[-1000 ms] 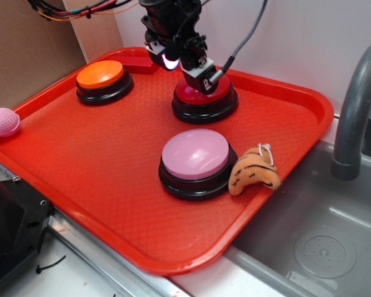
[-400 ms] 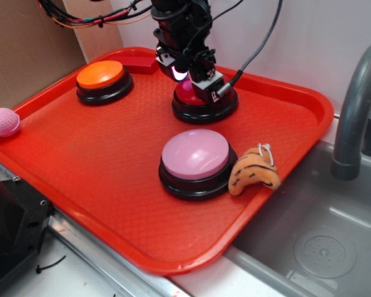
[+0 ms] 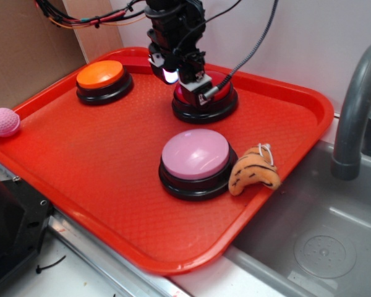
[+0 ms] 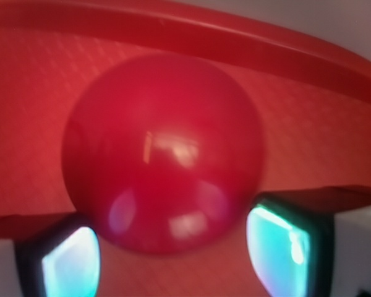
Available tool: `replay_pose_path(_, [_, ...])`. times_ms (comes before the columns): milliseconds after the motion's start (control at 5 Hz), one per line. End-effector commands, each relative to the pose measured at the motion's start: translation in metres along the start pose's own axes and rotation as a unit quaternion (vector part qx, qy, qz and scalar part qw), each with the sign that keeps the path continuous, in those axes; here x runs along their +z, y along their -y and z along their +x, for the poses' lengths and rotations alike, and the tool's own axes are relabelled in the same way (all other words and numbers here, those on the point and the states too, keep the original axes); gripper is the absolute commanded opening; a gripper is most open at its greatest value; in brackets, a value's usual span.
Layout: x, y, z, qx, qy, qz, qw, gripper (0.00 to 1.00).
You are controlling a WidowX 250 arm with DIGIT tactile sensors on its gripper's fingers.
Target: Push the red button.
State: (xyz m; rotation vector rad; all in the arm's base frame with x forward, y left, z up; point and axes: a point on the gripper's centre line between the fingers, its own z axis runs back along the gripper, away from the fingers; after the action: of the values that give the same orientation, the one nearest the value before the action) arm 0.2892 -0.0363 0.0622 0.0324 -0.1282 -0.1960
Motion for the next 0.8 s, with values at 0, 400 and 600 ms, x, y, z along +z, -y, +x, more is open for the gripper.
replay_pose_path(0, [0.060, -0.006, 0.008, 0.012, 0.073, 0.013, 0.997, 1.00])
replay_pose_path(400, [0.079, -0.001, 0.008, 0.003, 0.081, 0.014, 0.997, 1.00])
replay_pose_path(600, [0.094, 0.000, 0.003, 0.010, 0.076, 0.016, 0.997, 1.00])
